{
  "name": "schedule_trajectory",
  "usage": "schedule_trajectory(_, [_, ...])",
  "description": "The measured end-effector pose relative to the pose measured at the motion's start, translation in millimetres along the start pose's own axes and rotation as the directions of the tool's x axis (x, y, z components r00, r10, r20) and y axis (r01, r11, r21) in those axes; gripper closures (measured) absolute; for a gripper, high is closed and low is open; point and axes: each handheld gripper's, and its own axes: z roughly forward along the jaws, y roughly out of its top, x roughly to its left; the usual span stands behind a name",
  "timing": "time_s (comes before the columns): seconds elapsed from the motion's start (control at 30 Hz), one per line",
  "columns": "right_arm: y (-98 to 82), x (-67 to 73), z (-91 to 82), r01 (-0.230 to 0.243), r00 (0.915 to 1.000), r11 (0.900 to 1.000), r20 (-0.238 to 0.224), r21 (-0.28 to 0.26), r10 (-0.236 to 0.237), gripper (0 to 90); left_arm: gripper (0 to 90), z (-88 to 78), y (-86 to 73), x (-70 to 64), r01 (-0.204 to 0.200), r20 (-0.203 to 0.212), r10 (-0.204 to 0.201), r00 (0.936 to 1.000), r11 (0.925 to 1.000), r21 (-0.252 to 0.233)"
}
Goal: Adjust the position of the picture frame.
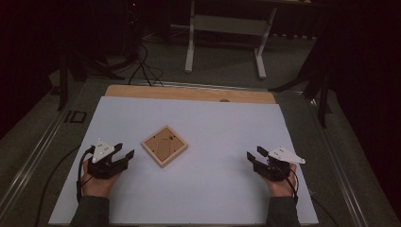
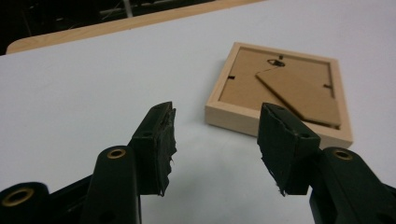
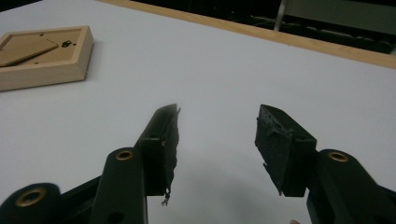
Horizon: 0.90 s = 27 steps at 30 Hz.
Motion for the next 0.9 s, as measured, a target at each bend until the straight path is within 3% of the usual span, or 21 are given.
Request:
schedule_trajectory(0.47, [4.4,6.0,-2.4,0.021,0.9997,1.0,0.015,-0.012,-0.021,43.6,48.0,1.3,-0.1,3.1,0.032,0.038,-0.032,0.9988,0.9995,0.007])
schedule_trajectory(0.67, [5.1,7.6,-1.6,0.022,0.9997,1.0,0.012,-0.011,-0.022,41.9,53.5,4.0,0.2,3.7,0.045,0.068,-0.047,0.9966,0.9988,0.017])
schedule_trajectory(0.9, [6.4,11.1,-1.7,0.025,0.9997,1.0,0.007,-0.017,-0.025,40.8,54.6,10.3,2.0,4.9,0.072,0.066,-0.074,0.9951,0.9968,0.036])
